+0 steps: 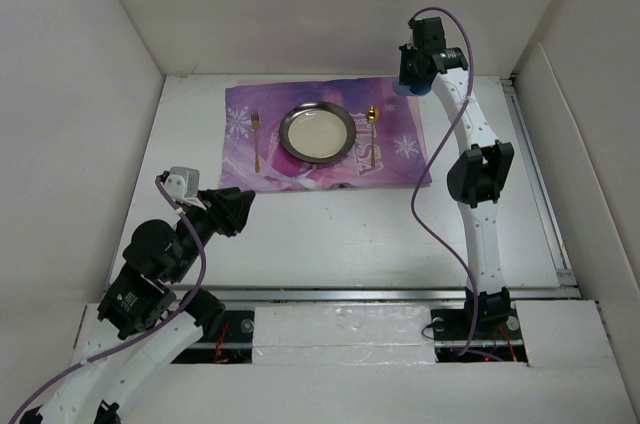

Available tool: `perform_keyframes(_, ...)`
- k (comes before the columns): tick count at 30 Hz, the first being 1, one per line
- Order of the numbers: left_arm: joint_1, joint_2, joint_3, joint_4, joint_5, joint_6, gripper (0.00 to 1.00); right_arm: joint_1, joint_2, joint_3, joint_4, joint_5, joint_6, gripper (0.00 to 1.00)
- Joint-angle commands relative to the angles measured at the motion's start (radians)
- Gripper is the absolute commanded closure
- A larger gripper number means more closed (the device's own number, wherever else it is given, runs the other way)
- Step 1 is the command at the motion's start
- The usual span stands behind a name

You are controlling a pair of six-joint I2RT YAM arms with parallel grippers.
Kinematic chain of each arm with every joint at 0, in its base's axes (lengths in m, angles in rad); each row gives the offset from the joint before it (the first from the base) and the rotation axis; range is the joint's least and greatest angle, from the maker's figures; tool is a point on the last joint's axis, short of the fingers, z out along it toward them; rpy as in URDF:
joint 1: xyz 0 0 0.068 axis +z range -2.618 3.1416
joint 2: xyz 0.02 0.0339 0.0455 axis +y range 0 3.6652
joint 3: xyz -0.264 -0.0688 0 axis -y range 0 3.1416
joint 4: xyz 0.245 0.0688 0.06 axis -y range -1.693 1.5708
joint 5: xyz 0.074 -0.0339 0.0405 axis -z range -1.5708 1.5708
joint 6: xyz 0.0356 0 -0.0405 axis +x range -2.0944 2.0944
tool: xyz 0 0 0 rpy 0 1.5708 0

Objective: Set the dinner table for one person

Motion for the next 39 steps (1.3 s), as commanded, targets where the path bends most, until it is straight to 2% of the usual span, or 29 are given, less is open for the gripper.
perform_keyframes(1, 0.007, 0.023, 0.004, 0.040, -0.026, 0.007, 0.64, -0.004, 0.000, 0.053, 0.038, -0.068, 0.005, 1.00)
perform_keyframes(10, 0.007, 0.023, 0.003, 0.042, -0.047, 0.005, 0.64, -0.013, -0.037, -0.097, 0.046, -0.071, -0.021, 1.00)
perform_keyframes(20, 0.007, 0.026, 0.001, 0.040, -0.049, 0.004, 0.64, -0.013, 0.025, -0.005, 0.040, -0.079, -0.026, 1.00)
perform_keyframes(21, 0.007, 0.029, 0.001, 0.040, -0.053, 0.004, 0.64, -0.013, 0.029, -0.011, 0.058, -0.081, -0.018, 0.97)
perform_keyframes(25, 0.007, 0.029, 0.003, 0.037, -0.056, 0.004, 0.64, -0.013, 0.052, 0.018, 0.063, -0.128, -0.006, 0.96)
perform_keyframes(31, 0.007, 0.035, 0.003, 0.040, -0.061, 0.002, 0.64, -0.022, 0.064, 0.027, 0.085, -0.121, -0.007, 0.95)
perform_keyframes(39, 0.007, 0.046, 0.001, 0.037, -0.066, 0.002, 0.64, -0.022, 0.083, 0.027, 0.145, -0.067, -0.007, 0.84)
